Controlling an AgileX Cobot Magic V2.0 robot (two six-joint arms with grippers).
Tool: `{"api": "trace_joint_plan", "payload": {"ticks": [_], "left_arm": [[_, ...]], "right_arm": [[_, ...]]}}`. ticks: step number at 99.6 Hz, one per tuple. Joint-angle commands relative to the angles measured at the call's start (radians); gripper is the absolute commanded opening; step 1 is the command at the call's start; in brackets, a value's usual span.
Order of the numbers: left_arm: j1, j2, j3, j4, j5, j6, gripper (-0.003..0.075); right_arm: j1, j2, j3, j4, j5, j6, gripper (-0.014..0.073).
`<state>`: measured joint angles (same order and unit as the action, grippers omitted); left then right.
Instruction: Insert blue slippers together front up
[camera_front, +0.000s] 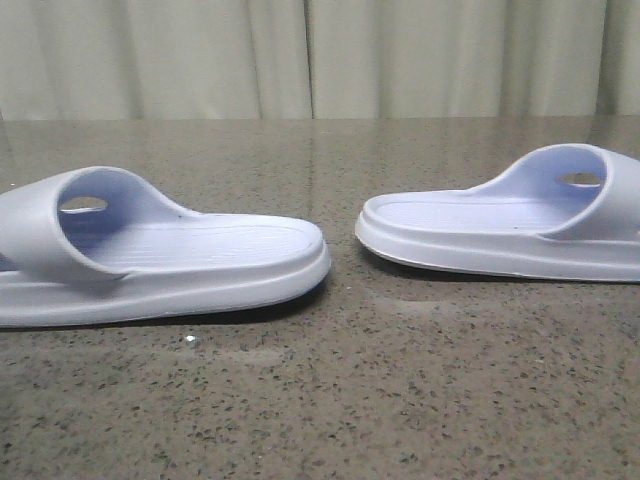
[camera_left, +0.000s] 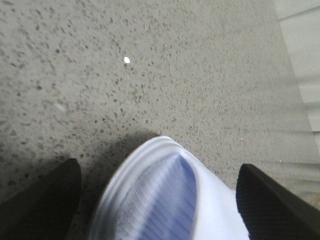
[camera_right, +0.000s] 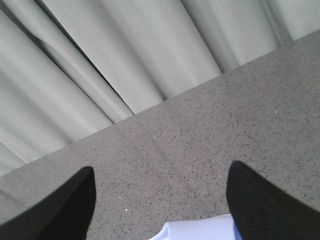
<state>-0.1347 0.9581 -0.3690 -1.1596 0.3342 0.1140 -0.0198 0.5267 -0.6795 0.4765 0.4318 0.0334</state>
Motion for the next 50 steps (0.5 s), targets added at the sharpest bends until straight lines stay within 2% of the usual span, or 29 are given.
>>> {"api": "trace_joint_plan", "payload": {"ticks": [1,20,50], "left_arm": [[-0.008,0.022,-0.001,-0.004,0.098,0.007,0.0559],[-0.008,0.022,-0.001,-0.006,0.165,0.021,0.0497],[-0.008,0.022,-0.001,-0.013,0.166,0.021,0.0485]], "right_arm": [[-0.001,0.01,-0.037,0.013,-0.081,-0.005,0.0477],[-0.001,0.01,-0.037,0.013,-0.087,-0.005,0.0477],[-0.001,0.01,-0.037,0.013,-0.087,-0.005,0.0477]]}}
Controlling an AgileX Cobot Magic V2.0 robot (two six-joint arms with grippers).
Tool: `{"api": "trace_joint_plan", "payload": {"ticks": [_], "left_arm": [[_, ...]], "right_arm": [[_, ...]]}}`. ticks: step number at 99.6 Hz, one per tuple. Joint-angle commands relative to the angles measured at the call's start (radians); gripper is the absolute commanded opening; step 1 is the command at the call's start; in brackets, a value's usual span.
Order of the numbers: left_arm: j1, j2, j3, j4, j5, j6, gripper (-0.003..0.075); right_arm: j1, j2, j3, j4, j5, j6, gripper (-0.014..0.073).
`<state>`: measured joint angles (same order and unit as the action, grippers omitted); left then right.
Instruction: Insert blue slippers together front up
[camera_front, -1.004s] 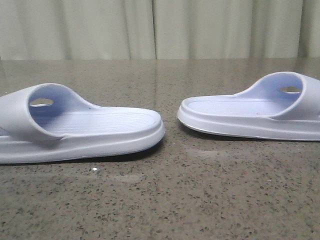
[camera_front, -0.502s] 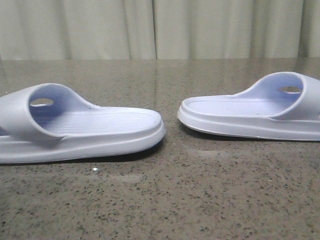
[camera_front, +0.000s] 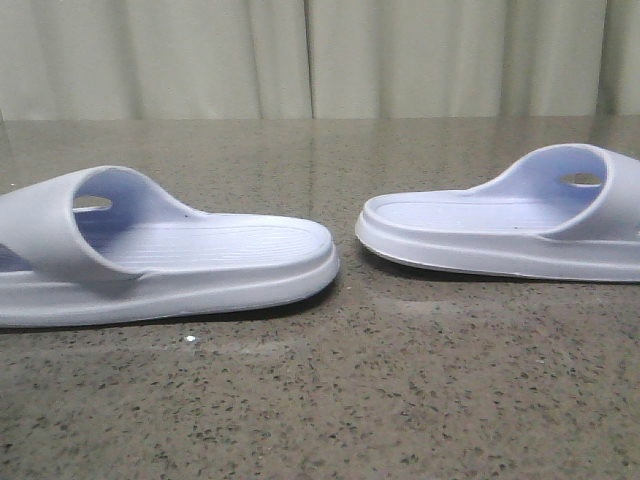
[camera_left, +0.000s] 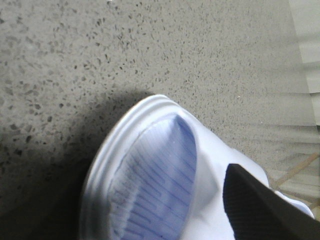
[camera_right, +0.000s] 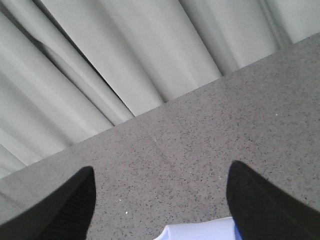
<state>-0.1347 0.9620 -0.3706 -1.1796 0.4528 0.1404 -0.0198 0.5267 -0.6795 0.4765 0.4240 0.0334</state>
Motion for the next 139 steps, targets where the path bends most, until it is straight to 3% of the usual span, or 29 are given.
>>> {"api": "trace_joint_plan", "payload": {"ticks": [1,37,82,120,139], "left_arm": [[-0.008,0.018,0.0,0.004,0.047,-0.005,0.0485],[-0.008,0.018,0.0,-0.026,-0.006,-0.005,0.0481],[-0.008,0.018,0.0,-0.033,-0.012,-0.005,0.0295],[-0.008,0.018,0.0,-0.035,-0.012,-0.005,0.0262],[-0.008,0.018,0.0,-0.029,-0.018,-0.005,0.0129]], "right_arm": [[-0.001,0.01,-0.037,0.013,-0.079,-0.005,0.0477],[-0.001,0.01,-0.032,0.013,-0.081,-0.005,0.0477],[-0.001,0.01,-0.032,0.013,-0.081,-0.005,0.0477],[-0.001,0.01,-0.032,0.012,-0.081,-0.005,0.0477],[-0.001,0.01,-0.032,0.01,-0.081,-0.005,0.0477]]}}
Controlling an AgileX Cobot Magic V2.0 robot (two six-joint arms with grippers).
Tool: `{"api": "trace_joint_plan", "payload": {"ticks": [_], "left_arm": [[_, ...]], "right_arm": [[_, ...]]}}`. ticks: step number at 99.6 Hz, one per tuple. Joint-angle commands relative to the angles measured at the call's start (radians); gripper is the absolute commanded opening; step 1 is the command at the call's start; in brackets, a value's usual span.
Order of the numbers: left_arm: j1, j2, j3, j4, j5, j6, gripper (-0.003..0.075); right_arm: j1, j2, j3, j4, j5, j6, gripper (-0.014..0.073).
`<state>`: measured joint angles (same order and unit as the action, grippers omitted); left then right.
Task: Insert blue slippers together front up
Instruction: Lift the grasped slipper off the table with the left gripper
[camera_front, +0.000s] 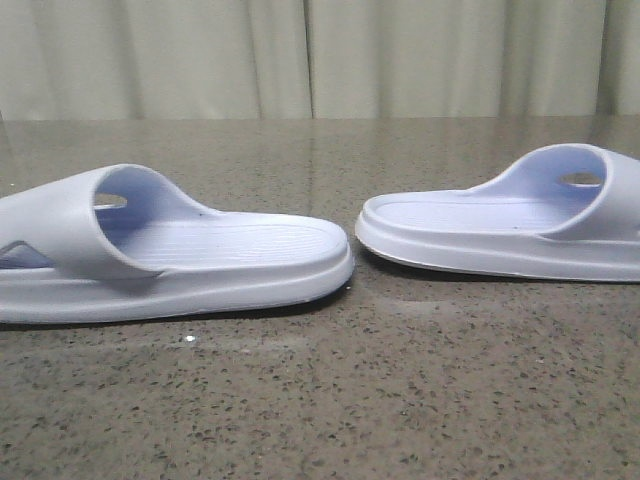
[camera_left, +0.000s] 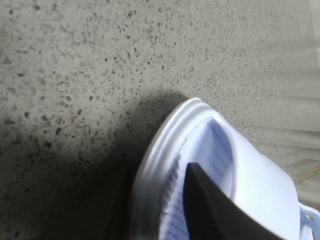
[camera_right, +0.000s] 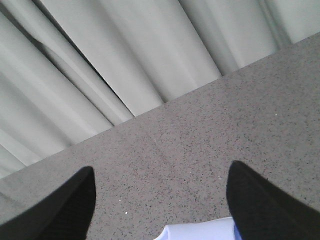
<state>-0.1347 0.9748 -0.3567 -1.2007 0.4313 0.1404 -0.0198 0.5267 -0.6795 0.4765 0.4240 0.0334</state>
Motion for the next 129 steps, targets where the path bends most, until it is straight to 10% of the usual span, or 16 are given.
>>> {"api": "trace_joint_plan", "payload": {"ticks": [1,15,129], "left_arm": [[-0.008,0.005,-0.014,-0.007,0.003,-0.005,0.0117],[-0.008,0.005,-0.014,0.005,-0.015,-0.005,0.0017],[-0.008,-0.172,-0.185,-0.205,0.073,0.179,0.0016]], "right_arm": [[-0.001,0.01,-0.032,0.01,-0.081,-0.005,0.0477],[-0.001,0.01,-0.032,0.01,-0.081,-0.005,0.0477],[-0.001,0.093,-0.032,-0.003,-0.099,-0.005,0.0477]]}}
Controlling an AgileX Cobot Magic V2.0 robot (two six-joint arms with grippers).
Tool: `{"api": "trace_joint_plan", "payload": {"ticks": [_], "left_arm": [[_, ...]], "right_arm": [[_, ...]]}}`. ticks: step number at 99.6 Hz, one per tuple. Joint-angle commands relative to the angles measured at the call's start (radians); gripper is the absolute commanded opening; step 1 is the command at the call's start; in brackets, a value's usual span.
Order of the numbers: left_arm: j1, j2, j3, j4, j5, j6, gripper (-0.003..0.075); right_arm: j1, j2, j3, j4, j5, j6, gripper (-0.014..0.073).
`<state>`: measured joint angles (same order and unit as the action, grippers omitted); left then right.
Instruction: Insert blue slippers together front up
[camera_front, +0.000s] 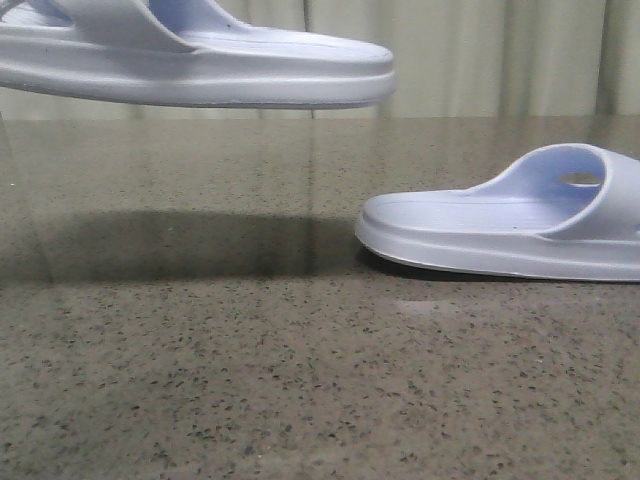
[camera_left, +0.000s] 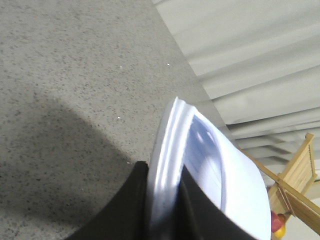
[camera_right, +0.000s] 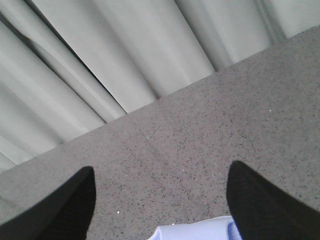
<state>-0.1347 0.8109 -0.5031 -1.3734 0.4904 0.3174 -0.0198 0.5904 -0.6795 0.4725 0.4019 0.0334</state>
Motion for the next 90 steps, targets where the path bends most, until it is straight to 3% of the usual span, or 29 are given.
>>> {"api": "trace_joint_plan", "payload": {"ticks": [1,49,65,90], "left_arm": [[-0.008,-0.008,-0.039,-0.032,0.014,0.002,0.0016],[-0.008,-0.008,-0.039,-0.032,0.011,0.002,0.0016],[-0.008,-0.006,-0.037,-0.032,0.01,0.002,0.0016],[-0.008,-0.006,-0.037,-0.032,0.006,0.002,0.0016]], "right_arm": [[-0.001,0.033,-0.032,0.001,-0.077,-0.005,0.0477],[-0.001,0.197,-0.017,0.028,-0.074,0.075,0.0477],[-0.046,0.226,0.036,0.029,-0.072,0.164,0.0477],[-0.094,0.23,0.115,0.084,-0.073,0.171,0.0477]]}}
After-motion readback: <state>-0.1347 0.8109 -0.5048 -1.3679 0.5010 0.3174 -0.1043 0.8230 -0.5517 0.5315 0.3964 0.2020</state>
